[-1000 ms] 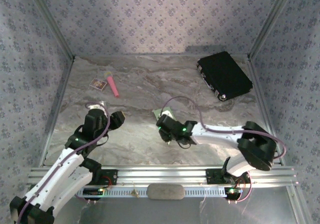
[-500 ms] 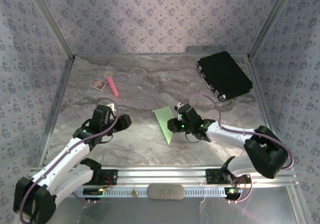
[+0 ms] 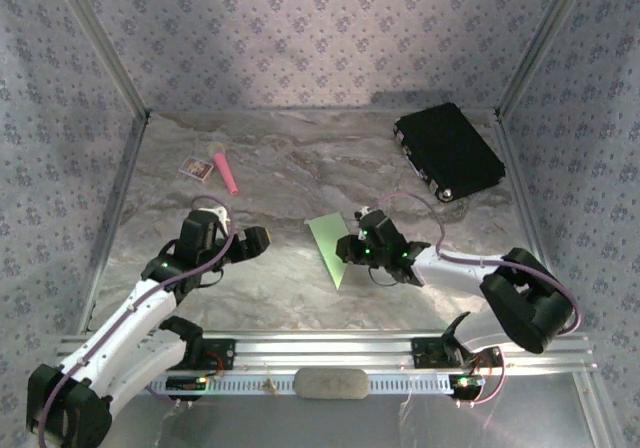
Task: Fold a paper plane with a square sheet of paper (pick it up from the middle)
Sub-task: Turn over the paper at the center of the table, then rotate the paper at the center of the table.
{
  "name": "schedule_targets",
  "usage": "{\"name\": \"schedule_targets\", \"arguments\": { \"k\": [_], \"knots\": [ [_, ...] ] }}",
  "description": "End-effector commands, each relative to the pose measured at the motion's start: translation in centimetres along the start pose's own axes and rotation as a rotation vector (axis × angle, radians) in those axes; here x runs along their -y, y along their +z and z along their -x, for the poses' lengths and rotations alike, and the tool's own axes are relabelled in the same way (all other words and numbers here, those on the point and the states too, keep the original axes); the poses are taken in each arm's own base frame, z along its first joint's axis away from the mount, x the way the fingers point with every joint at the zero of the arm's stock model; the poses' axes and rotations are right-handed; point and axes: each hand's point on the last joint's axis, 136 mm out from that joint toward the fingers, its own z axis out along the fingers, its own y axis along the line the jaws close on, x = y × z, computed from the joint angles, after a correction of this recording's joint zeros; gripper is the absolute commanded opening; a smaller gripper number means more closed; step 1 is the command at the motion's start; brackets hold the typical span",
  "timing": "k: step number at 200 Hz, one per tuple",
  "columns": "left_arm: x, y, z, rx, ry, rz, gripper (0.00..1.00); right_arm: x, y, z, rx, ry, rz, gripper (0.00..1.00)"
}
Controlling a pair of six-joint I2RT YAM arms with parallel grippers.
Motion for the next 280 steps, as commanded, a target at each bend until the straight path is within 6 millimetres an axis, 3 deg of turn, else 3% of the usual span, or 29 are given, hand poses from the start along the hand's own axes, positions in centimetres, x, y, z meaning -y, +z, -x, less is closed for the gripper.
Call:
{"name": "schedule_targets", "arguments": {
  "k": [1, 29, 101, 133, 190, 224, 280],
  "knots": [
    [0.1, -0.7, 1.0, 0.026, -0.006, 0.017, 1.0, -1.2, 0.6, 0.2, -0.012, 0.022, 0.042, 0.11],
    [-0.8, -1.3, 1.9, 0.078, -0.089, 0.075, 1.0, 0.7, 1.0, -0.1, 0.005, 0.115, -0.022, 0.08],
    [1.3, -1.8, 1.1, 0.098, -0.008, -0.099, 1.0, -1.1, 1.9, 0.0, 0.01, 0.121, 0.05, 0.04],
    [0.7, -1.1, 0.4, 0.058, -0.025, -0.069, 1.0, -0.2, 2.2, -0.7, 0.031, 0.125, 0.019, 0.02],
    [1.9, -0.6, -0.7, -0.011, -0.081, -0.146, 1.0, -0.5, 2.8, -1.3, -0.015, 0.114, 0.044, 0.01],
    [1.6, -0.3, -0.9, -0.025, -0.073, -0.129, 1.0, -0.6, 3.3, -1.6, -0.031, 0.125, 0.047, 0.01],
    [1.1, 0.2, -1.0, -0.04, -0.062, -0.102, 1.0, 1.6, 4.4, -2.7, -0.033, 0.216, -0.046, 0.0]
  ]
}}
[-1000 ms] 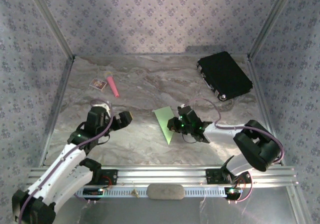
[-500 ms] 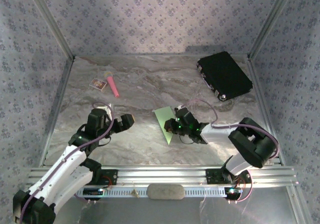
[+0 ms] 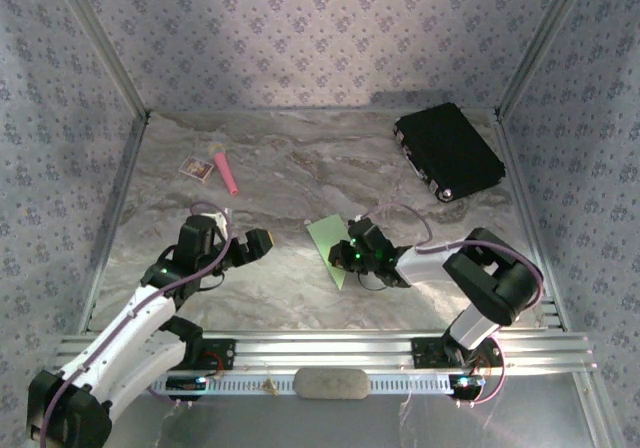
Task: Fold a paper plane with a square sheet of paper (pick it up from the middle)
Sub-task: Rotate the paper at the center of the table.
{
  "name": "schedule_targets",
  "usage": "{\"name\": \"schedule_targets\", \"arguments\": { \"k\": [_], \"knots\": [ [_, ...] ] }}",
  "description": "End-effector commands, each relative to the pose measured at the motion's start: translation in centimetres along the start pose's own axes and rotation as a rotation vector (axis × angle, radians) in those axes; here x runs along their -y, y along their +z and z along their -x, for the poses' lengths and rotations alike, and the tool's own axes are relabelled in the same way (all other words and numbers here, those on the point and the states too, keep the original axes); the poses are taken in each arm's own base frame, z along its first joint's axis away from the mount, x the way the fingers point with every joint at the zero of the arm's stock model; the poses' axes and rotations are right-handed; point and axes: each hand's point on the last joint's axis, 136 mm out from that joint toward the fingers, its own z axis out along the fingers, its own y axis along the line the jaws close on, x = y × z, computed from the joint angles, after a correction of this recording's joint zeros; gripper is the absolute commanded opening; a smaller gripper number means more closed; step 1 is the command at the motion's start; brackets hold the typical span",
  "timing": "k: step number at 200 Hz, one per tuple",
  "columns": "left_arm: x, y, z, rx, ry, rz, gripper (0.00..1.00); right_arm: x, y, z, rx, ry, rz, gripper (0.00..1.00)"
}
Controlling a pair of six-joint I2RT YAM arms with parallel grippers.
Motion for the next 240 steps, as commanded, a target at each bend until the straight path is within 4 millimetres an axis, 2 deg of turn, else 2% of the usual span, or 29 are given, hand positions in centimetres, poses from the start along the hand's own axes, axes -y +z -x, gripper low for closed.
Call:
{"name": "schedule_targets", "arguments": {
  "k": [1, 48, 68, 80, 90, 105, 119, 141, 171, 201, 212, 240],
  "knots": [
    [0.3, 0.1, 0.3, -0.002, 0.013, -0.005, 1.0, 0.7, 0.6, 0.0, 0.018, 0.067, -0.04, 0.0],
    [-0.1, 0.5, 0.1, -0.021, 0.006, 0.009, 1.0, 3.6, 0.4, -1.4, 0.114, 0.277, -0.129, 0.0],
    [0.0, 0.6, 0.2, -0.017, -0.018, 0.006, 1.0, 4.1, -0.2, -1.4, 0.253, 0.385, -0.149, 0.0],
    [0.6, 0.8, 0.2, -0.027, -0.031, -0.025, 0.99, 3.3, -0.2, -1.4, 0.308, 0.411, -0.136, 0.0],
    [1.0, 1.0, 0.3, -0.043, -0.045, -0.032, 0.97, 1.5, 0.2, -0.9, 0.312, 0.403, -0.082, 0.0],
    [1.4, 1.3, 0.3, -0.078, -0.045, -0.023, 0.91, -1.5, 0.2, -0.2, 0.292, 0.325, 0.041, 0.0],
    [1.4, 1.6, 0.5, -0.107, -0.03, 0.011, 0.84, -3.0, -1.1, 0.5, 0.282, 0.258, 0.099, 0.0],
    [2.1, 2.5, 0.6, -0.133, 0.011, 0.047, 0.72, -1.8, -3.4, 1.4, 0.281, 0.124, -0.03, 0.0],
    [5.3, 4.7, 0.3, -0.167, 0.078, 0.014, 0.55, -0.9, -6.1, 2.8, 0.207, -0.029, -0.181, 0.0],
    [7.1, 7.5, 0.1, -0.21, 0.103, 0.003, 0.37, 0.2, -7.1, 3.4, 0.142, -0.067, -0.152, 0.0],
    [7.4, 8.5, 0.1, -0.215, 0.086, -0.008, 0.34, 0.9, -7.1, 3.3, 0.125, -0.042, -0.12, 0.0],
    [8.9, 10.4, -0.1, -0.247, 0.064, -0.054, 0.26, 2.3, -7.2, 2.9, 0.114, -0.012, -0.08, 0.17]
  ]
}}
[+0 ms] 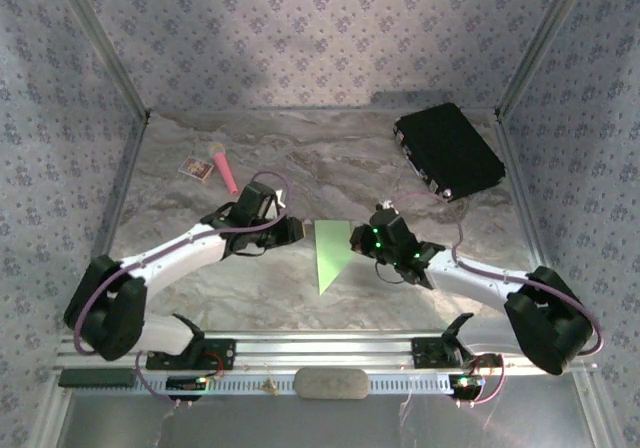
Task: Fold a paper plane with a square sheet of paper (pick it up from the middle)
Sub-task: Rotate the paper at the center of the table, then fold the wing for the fifth time at the center of the table.
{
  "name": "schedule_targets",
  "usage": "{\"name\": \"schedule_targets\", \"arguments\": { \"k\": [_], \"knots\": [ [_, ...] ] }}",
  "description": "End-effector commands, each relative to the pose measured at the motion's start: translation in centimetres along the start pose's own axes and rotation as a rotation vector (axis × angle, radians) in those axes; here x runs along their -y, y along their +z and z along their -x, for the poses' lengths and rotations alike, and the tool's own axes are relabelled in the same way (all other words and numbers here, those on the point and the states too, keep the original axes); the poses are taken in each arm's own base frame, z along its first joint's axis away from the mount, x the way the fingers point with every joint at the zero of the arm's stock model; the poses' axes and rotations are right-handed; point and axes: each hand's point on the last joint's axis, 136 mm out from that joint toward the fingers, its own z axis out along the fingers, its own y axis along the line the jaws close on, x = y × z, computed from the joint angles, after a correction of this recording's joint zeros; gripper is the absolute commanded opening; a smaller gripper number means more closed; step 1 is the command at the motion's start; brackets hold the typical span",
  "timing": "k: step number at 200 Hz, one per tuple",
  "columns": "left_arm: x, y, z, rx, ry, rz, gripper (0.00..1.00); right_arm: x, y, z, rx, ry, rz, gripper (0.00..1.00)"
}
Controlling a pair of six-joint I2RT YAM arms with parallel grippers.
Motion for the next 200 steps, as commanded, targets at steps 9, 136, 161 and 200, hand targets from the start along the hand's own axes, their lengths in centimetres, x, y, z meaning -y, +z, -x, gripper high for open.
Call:
{"name": "schedule_targets", "arguments": {
  "k": [9, 136, 161, 200],
  "knots": [
    [3.2, 1.3, 1.4, 0.011, 0.004, -0.094, 0.24, 1.8, -0.4, -2.2, -0.109, -0.056, 0.002, 0.19],
    [4.2, 5.6, 0.2, -0.084, -0.006, -0.15, 0.17, 3.3, -1.8, -2.5, -0.094, -0.006, -0.024, 0.37],
    [3.1, 6.4, 0.1, -0.087, -0.028, -0.137, 0.17, 2.3, -1.8, -3.2, -0.138, -0.012, 0.025, 0.38],
    [1.9, 7.6, -0.7, -0.118, -0.052, -0.127, 0.16, 1.2, -1.5, -3.6, -0.19, -0.043, 0.058, 0.38]
  ]
}}
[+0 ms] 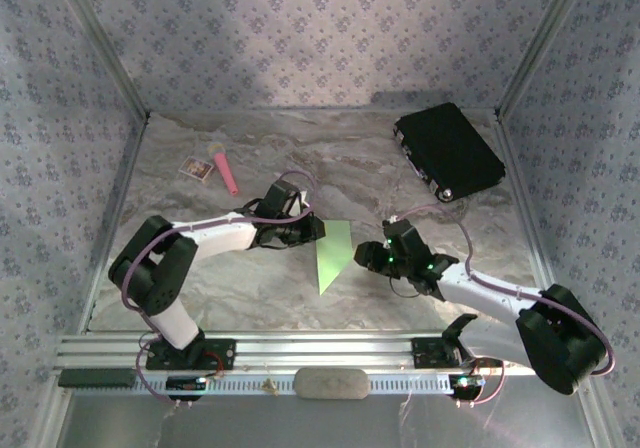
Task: Fold a paper plane with a square sheet of paper (pick it up from the middle)
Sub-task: Fold the wing for the fifth time at the center of the table.
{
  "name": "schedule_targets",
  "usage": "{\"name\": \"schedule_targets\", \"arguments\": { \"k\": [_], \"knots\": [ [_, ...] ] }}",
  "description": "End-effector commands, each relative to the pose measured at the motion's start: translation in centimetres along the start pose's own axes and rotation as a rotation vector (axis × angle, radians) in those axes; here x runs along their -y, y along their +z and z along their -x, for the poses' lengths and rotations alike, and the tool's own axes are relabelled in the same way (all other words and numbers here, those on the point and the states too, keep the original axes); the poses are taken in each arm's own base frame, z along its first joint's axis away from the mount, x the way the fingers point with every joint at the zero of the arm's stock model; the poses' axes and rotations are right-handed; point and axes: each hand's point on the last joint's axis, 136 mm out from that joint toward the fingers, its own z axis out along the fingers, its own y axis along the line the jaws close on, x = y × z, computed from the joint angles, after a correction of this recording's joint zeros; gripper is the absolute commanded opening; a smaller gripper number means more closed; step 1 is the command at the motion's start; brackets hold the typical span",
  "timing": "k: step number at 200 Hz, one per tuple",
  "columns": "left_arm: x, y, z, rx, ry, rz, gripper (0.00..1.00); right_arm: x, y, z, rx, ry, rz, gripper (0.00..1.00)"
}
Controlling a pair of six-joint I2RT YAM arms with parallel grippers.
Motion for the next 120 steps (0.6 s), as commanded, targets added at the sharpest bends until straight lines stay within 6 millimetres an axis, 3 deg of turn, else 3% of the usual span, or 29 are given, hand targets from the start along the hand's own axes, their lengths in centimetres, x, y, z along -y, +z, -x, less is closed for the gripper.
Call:
{"name": "schedule_targets", "arguments": {
  "k": [1, 50, 89, 120],
  "knots": [
    [-0.8, 0.7, -0.2, -0.014, -0.016, -0.009, 0.16, -1.0, 0.2, -0.1, -0.048, -0.018, 0.021, 0.38],
    [-3.0, 1.4, -1.1, -0.038, -0.037, 0.032, 0.15, -1.0, 0.8, -0.1, -0.093, -0.025, 0.007, 0.37],
    [-6.2, 2.1, -2.4, -0.059, -0.016, 0.115, 0.13, -0.8, 1.2, -0.4, -0.132, -0.001, 0.02, 0.38],
    [-6.7, 2.6, -2.9, -0.081, -0.01, 0.111, 0.11, -0.8, 1.6, -0.7, -0.157, 0.039, 0.041, 0.39]
  ]
}}
